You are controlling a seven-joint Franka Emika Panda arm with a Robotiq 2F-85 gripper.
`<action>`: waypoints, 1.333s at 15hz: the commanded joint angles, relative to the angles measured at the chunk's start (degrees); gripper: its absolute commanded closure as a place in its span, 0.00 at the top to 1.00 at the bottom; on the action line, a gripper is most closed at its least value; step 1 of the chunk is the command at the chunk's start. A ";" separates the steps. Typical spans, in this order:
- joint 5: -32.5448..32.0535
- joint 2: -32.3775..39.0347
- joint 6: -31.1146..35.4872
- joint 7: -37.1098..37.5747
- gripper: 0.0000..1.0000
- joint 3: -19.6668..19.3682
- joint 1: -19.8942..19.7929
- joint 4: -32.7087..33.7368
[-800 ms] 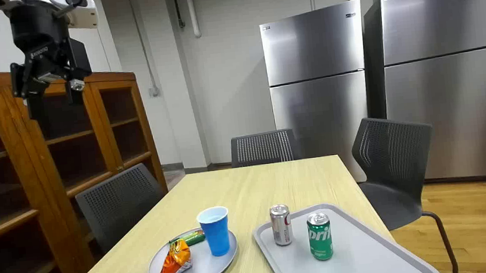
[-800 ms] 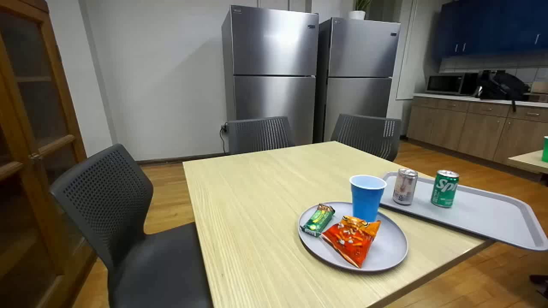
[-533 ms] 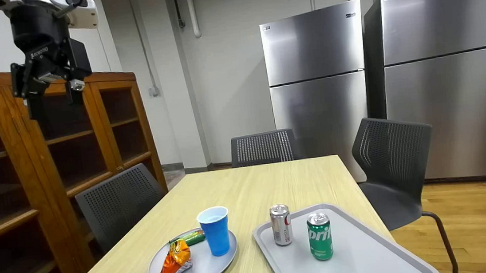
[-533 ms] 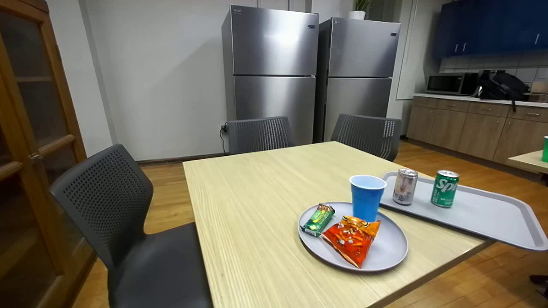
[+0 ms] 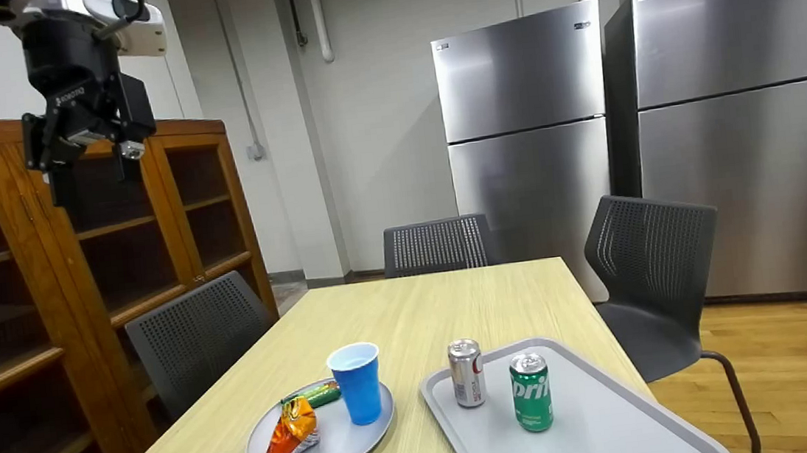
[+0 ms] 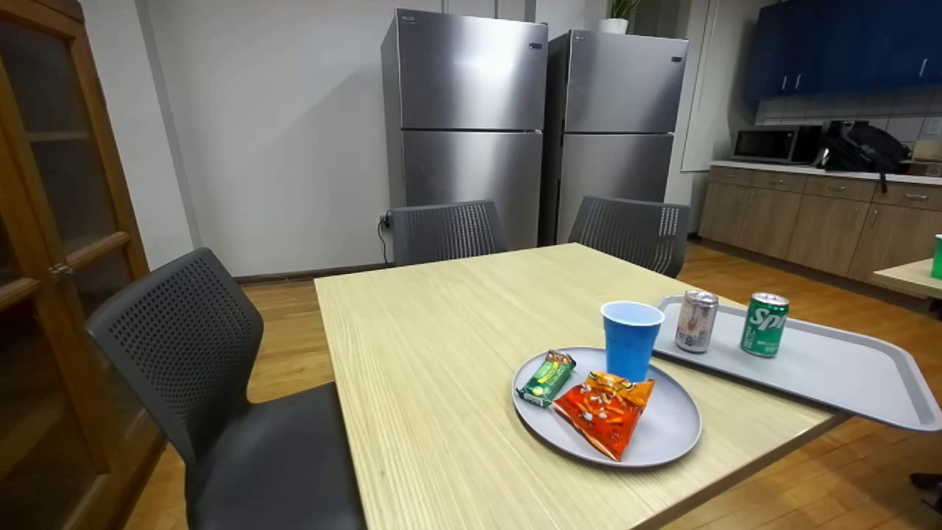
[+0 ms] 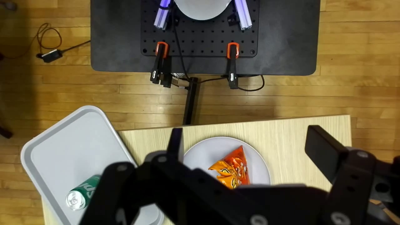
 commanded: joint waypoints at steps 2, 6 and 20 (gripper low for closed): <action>-1.72 1.45 5.22 -0.35 1.00 0.54 1.37 -3.77; -7.39 4.38 11.97 -2.54 1.00 1.94 3.22 -7.75; -15.26 24.61 37.26 -4.42 1.00 -0.23 4.01 -10.64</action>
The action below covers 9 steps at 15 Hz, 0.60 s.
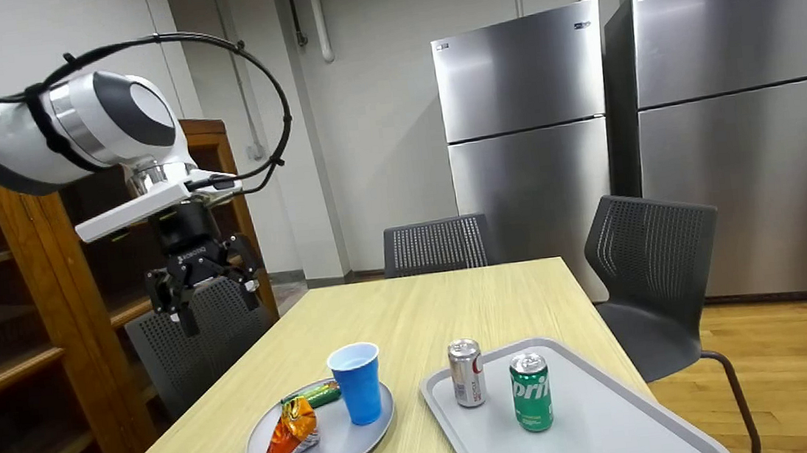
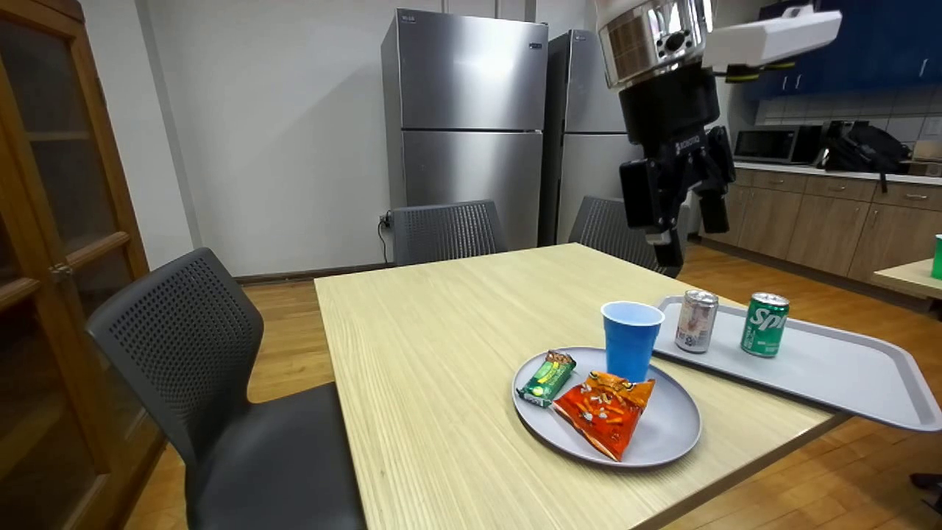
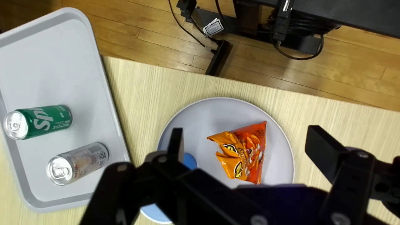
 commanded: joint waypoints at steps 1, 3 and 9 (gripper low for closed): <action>-2.32 4.42 3.61 -1.03 1.00 -0.54 -0.46 1.58; -1.02 3.24 3.02 -0.11 1.00 -0.59 0.01 0.32; -1.06 4.89 3.35 -0.37 1.00 -0.96 -0.04 1.22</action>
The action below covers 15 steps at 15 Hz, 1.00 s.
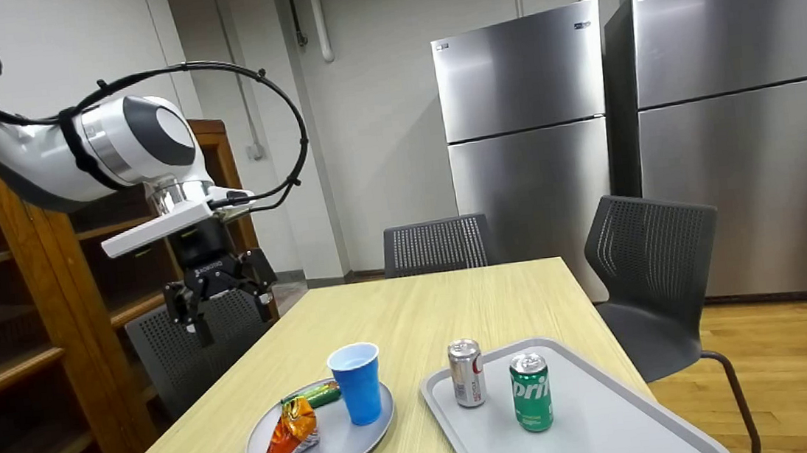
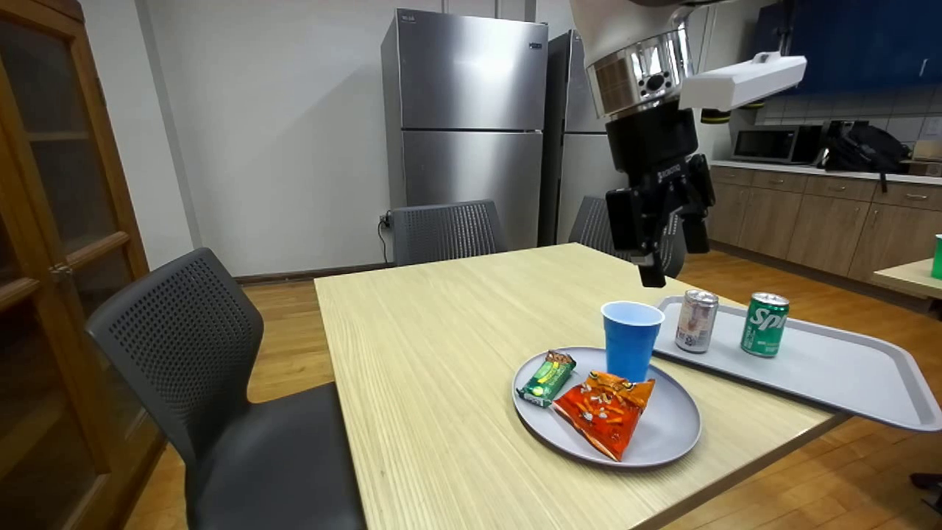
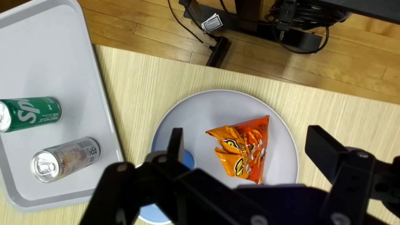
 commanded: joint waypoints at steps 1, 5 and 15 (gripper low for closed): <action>0.02 0.01 -0.08 -0.01 1.00 0.04 -0.02 0.09; 0.02 0.01 -0.08 -0.02 1.00 0.04 -0.02 0.10; -2.66 6.43 12.44 -0.38 1.00 0.57 0.43 -1.06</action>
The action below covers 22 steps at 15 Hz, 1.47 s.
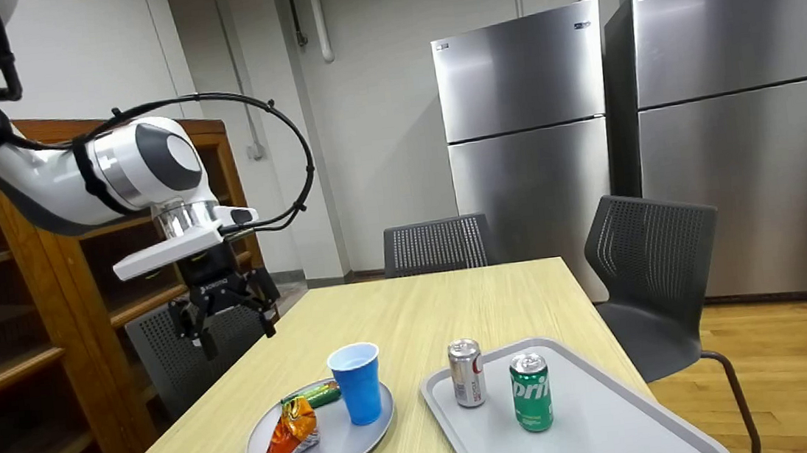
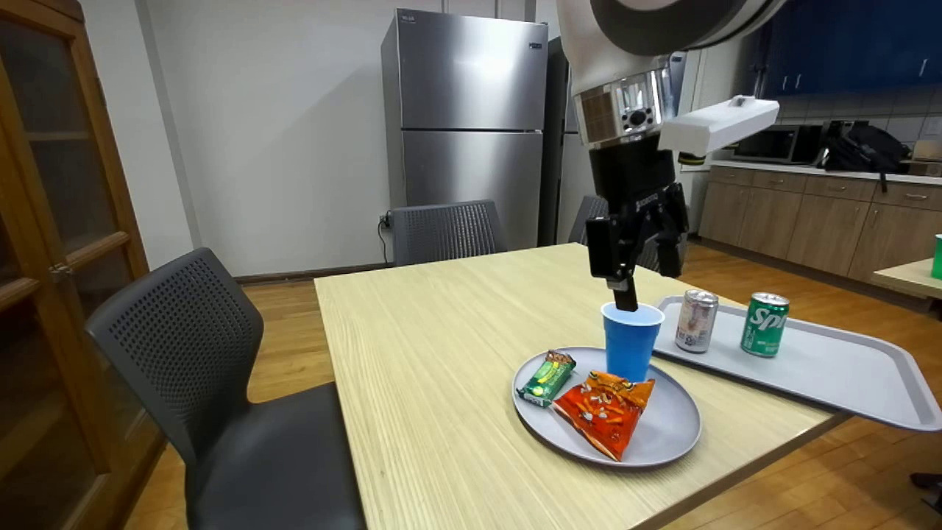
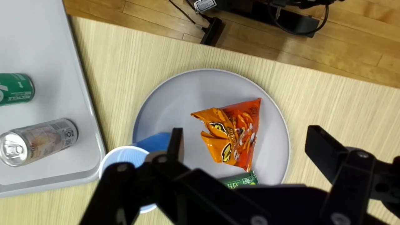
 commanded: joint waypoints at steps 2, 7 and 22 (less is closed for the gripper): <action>-4.07 4.71 7.02 -0.19 1.00 0.16 0.18 0.24; -9.63 10.13 13.56 0.65 1.00 -0.43 0.49 0.48; -15.03 22.42 24.88 1.68 1.00 -5.31 3.48 2.04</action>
